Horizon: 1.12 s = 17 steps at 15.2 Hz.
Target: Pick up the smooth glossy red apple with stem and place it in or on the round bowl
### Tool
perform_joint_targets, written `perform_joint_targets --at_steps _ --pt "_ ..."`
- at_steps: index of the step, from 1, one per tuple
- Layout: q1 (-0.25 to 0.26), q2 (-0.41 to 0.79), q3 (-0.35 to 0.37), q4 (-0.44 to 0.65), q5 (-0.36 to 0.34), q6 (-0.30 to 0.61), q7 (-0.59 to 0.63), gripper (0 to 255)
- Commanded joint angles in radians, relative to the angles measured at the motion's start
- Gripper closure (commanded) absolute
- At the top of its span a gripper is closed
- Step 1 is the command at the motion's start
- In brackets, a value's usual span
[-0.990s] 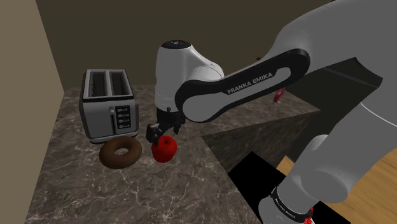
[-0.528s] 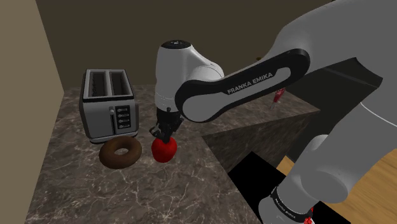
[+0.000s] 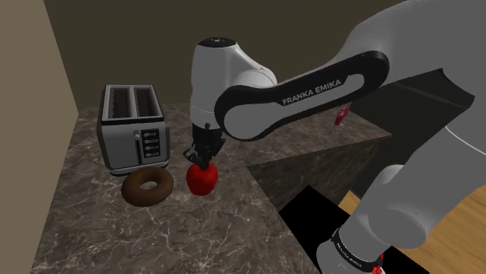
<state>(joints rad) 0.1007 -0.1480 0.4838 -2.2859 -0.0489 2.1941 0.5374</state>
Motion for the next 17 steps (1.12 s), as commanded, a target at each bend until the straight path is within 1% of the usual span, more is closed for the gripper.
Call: perform_joint_targets --at_steps 1,17 --pt "0.001 -0.012 -0.002 0.018 0.008 -0.029 -0.006 255" --pt "0.003 -0.080 -0.023 0.173 0.042 -0.244 -0.050 255"
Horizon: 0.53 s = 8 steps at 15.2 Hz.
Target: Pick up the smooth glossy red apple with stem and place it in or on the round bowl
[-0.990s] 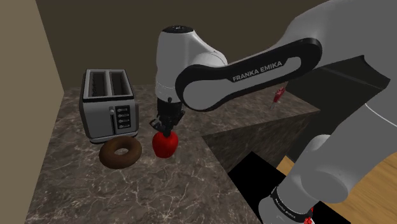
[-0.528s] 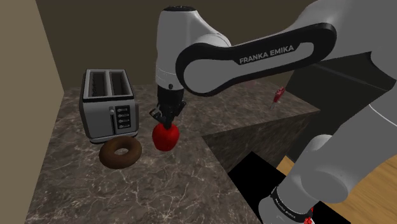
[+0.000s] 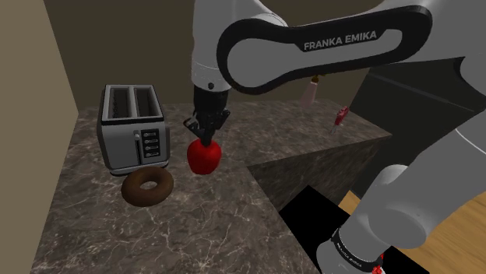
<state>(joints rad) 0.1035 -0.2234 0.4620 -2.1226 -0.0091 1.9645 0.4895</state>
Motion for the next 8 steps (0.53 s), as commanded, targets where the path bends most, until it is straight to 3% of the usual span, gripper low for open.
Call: perform_joint_targets --at_steps 1,2,8 --pt "0.000 -0.007 -0.002 0.021 0.003 -0.028 -0.004 255" --pt "0.000 -0.007 -0.002 0.022 0.003 -0.028 -0.004 255" --pt "0.013 0.234 0.063 0.343 -0.111 -0.144 0.109 255"
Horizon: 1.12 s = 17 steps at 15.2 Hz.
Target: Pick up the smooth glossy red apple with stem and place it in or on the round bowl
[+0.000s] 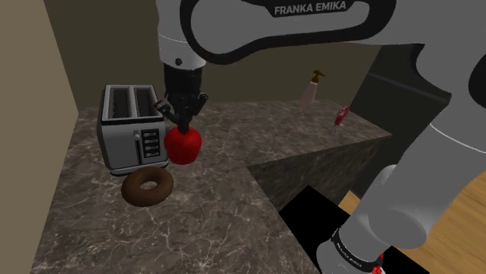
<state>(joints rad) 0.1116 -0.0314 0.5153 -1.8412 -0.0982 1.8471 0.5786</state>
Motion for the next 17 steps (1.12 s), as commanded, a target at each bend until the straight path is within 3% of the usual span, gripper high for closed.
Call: perform_joint_targets --at_steps 1,4,7,17 --pt "0.014 0.087 0.018 0.122 -0.044 -0.051 0.038 255" --pt "0.058 0.228 0.036 0.322 -0.119 -0.137 0.088 255" --pt "0.135 0.391 0.040 0.572 -0.202 -0.250 0.126 255" --pt "0.110 0.366 0.033 0.402 -0.191 -0.104 0.140 255"
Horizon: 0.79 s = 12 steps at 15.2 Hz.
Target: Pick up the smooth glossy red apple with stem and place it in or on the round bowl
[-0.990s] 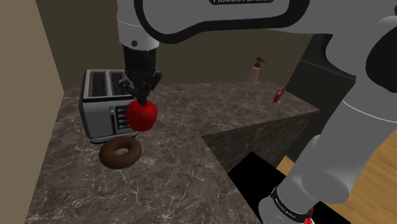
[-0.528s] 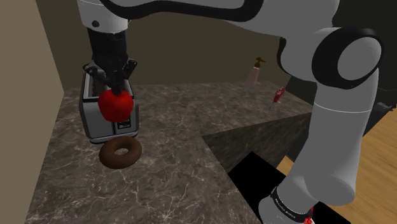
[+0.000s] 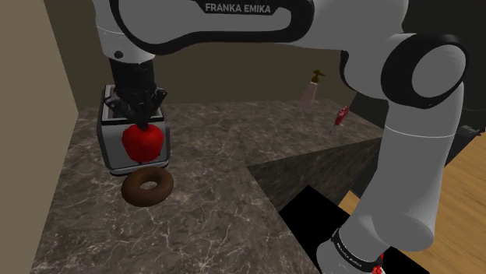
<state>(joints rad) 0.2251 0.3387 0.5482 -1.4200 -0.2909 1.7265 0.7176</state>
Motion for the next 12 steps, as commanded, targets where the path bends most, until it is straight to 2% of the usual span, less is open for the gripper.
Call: perform_joint_targets --at_steps 1,12 --pt "-0.006 -0.005 -0.001 -0.034 0.001 0.030 0.003 255" --pt "-0.017 0.005 -0.008 -0.168 -0.013 0.171 0.027 255"
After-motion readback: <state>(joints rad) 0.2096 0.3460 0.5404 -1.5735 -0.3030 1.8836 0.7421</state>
